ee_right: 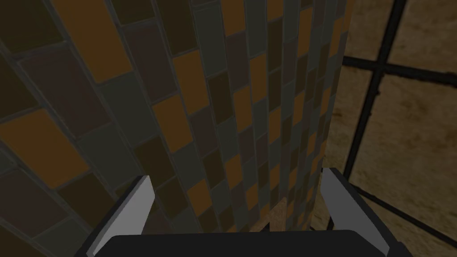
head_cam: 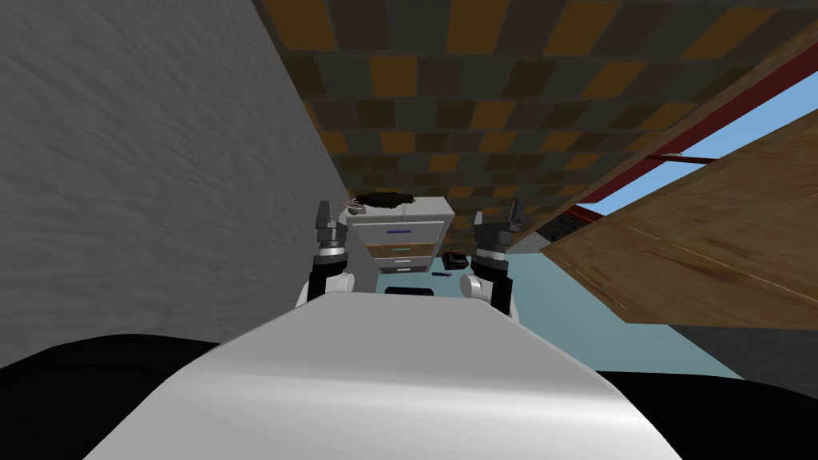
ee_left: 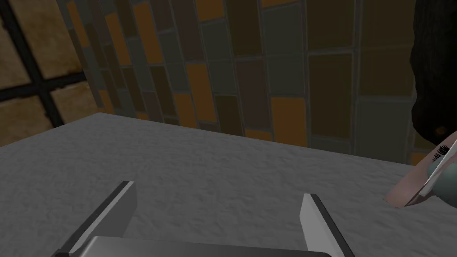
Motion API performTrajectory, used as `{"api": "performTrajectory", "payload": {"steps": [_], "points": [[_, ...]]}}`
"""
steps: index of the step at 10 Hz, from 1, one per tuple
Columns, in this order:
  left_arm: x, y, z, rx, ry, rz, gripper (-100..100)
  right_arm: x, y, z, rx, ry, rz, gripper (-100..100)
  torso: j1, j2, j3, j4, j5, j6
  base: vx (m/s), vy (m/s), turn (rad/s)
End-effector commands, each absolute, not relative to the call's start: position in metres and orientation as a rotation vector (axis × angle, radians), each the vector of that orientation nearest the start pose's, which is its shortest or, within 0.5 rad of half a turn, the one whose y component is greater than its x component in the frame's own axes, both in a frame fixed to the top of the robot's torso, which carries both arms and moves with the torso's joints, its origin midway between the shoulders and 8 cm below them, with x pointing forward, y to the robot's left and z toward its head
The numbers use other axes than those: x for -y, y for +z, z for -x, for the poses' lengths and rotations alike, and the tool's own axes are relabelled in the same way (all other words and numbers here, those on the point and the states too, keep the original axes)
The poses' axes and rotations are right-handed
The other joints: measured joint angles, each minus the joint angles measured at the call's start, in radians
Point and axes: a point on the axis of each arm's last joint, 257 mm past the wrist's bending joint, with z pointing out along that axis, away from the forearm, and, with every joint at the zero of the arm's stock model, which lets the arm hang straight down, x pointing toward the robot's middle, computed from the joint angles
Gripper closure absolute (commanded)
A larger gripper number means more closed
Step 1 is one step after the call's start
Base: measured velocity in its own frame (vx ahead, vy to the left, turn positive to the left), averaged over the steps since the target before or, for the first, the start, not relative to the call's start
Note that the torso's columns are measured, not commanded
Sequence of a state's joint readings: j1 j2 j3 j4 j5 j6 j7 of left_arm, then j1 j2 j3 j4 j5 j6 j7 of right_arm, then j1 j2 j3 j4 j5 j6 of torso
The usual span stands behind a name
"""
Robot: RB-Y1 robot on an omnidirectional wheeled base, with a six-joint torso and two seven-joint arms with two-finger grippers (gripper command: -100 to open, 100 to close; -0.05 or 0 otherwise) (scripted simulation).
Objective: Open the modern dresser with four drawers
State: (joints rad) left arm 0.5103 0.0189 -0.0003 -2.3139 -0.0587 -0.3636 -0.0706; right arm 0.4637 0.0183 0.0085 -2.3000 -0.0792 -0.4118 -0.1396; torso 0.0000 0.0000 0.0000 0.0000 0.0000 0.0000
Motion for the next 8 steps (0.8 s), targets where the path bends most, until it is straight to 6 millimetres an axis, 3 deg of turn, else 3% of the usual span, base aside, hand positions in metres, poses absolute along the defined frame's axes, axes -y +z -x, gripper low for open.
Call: {"api": "performTrajectory", "payload": {"steps": [1, 8], "points": [[-0.2763, 0.009, -0.3594, -0.754, -1.167, 0.668, 0, 0.2841, 0.0284, -0.356, -0.528, 1.498, -0.801, 0, 0.0, 0.04, -0.082, 0.041, 0.0, 0.0, 0.0, 0.0, 0.0], [-0.2763, 0.0091, -0.3594, -0.753, -1.167, 0.668, 0, 0.2841, 0.0285, -0.356, -0.528, 1.498, -0.801, 0, 0.0, 0.544, -1.087, 0.544, 0.0, 0.0, 0.0, 0.0, 0.0]]}}
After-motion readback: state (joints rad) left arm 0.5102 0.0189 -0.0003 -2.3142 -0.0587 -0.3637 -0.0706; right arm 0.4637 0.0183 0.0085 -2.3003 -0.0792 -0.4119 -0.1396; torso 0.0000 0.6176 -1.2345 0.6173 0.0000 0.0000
